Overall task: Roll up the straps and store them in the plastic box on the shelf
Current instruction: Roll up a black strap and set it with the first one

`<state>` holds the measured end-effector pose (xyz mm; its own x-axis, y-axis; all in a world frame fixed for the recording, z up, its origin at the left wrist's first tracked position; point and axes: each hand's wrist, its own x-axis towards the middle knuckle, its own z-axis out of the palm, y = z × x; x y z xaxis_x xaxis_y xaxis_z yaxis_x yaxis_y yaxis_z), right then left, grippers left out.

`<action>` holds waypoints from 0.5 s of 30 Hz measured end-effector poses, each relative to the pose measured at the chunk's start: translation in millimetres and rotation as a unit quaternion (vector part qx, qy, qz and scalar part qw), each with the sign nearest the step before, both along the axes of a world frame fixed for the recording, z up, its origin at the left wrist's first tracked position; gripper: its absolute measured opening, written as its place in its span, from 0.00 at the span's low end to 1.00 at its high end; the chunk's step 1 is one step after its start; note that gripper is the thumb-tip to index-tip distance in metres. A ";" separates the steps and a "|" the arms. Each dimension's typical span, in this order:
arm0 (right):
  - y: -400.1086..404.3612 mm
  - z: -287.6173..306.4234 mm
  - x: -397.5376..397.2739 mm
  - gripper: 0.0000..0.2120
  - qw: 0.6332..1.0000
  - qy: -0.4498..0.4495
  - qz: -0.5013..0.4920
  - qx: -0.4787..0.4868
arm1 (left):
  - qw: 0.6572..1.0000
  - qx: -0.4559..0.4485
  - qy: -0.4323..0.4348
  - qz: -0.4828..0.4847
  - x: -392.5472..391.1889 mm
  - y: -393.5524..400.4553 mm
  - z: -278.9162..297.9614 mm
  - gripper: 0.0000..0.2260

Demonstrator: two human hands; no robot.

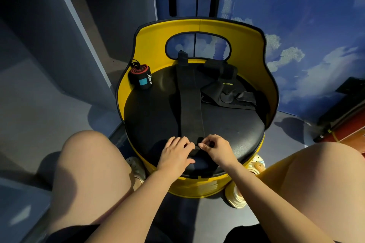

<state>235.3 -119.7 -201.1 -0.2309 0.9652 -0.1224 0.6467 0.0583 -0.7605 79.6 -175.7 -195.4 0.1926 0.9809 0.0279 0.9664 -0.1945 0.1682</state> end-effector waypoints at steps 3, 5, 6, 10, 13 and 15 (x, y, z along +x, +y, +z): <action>-1.7 -1.4 -0.9 0.08 0.999 -0.009 0.016 0.049 | 0.999 -0.020 -0.030 0.032 2.0 2.8 -0.2 0.17; -3.4 -4.1 3.1 0.09 0.995 -0.018 0.051 0.087 | 0.996 -0.032 -0.069 0.049 2.1 4.6 0.3 0.15; -3.9 -5.1 6.3 0.11 0.991 -0.030 0.077 0.102 | 0.993 -0.039 -0.090 0.058 1.4 5.8 -0.1 0.15; -3.6 -8.4 16.8 0.18 0.967 -0.100 0.176 0.157 | 0.982 -0.068 -0.147 0.093 -2.7 13.4 0.9 0.12; -3.7 -7.9 16.8 0.17 0.956 -0.120 0.178 0.200 | 0.964 -0.107 -0.215 0.113 -8.1 21.0 3.8 0.11; -3.6 -3.5 15.7 0.15 0.966 -0.092 0.159 0.180 | 0.951 -0.130 -0.253 0.122 -12.1 24.6 6.6 0.11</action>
<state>251.0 -123.4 -204.7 -0.5290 0.8369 0.1407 0.6745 0.5153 -0.5287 67.6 -151.1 -188.8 -0.0149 0.9811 -0.1929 0.7597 0.1366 0.6358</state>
